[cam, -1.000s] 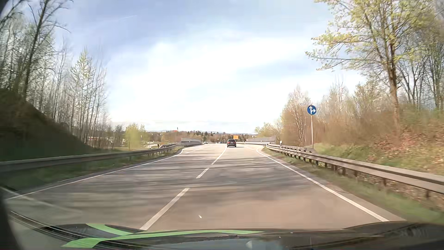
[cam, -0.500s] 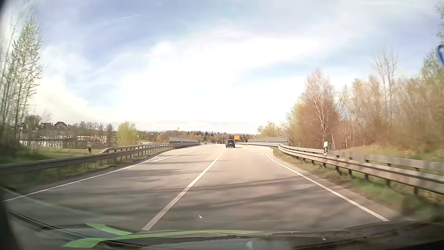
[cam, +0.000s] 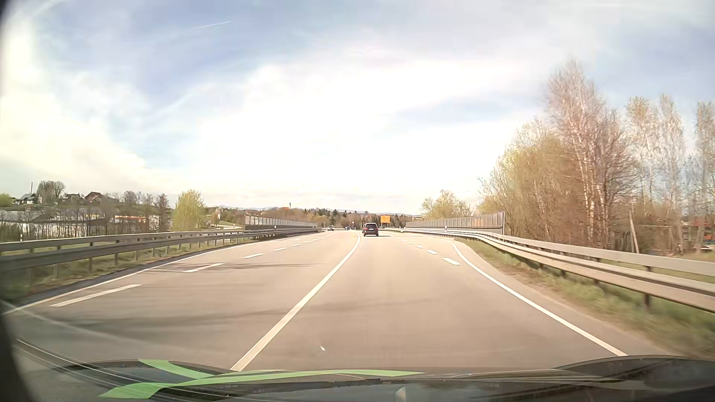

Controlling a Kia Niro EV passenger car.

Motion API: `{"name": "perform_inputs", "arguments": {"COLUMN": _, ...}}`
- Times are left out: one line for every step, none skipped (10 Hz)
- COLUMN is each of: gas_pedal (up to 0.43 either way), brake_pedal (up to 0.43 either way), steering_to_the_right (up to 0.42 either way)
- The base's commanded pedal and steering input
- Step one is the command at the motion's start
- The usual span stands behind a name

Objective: Follow the waypoints while adhering to traffic rules and regulations

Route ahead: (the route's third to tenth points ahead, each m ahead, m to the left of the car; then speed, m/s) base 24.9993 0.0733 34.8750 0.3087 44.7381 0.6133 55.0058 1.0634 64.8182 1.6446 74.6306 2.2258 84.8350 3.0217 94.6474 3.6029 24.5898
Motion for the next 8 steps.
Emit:
{"name": "perform_inputs", "arguments": {"gas_pedal": 0.0, "brake_pedal": 0.0, "steering_to_the_right": -0.007}}
{"name": "perform_inputs", "arguments": {"gas_pedal": 0.0, "brake_pedal": 0.0, "steering_to_the_right": -0.007}}
{"name": "perform_inputs", "arguments": {"gas_pedal": 0.0, "brake_pedal": 0.0, "steering_to_the_right": -0.006}}
{"name": "perform_inputs", "arguments": {"gas_pedal": 0.0, "brake_pedal": 0.0, "steering_to_the_right": -0.007}}
{"name": "perform_inputs", "arguments": {"gas_pedal": 0.0, "brake_pedal": 0.0, "steering_to_the_right": -0.007}}
{"name": "perform_inputs", "arguments": {"gas_pedal": 0.0, "brake_pedal": 0.006, "steering_to_the_right": -0.006}}
{"name": "perform_inputs", "arguments": {"gas_pedal": 0.0, "brake_pedal": 0.049, "steering_to_the_right": -0.007}}
{"name": "perform_inputs", "arguments": {"gas_pedal": 0.0, "brake_pedal": 0.061, "steering_to_the_right": -0.007}}
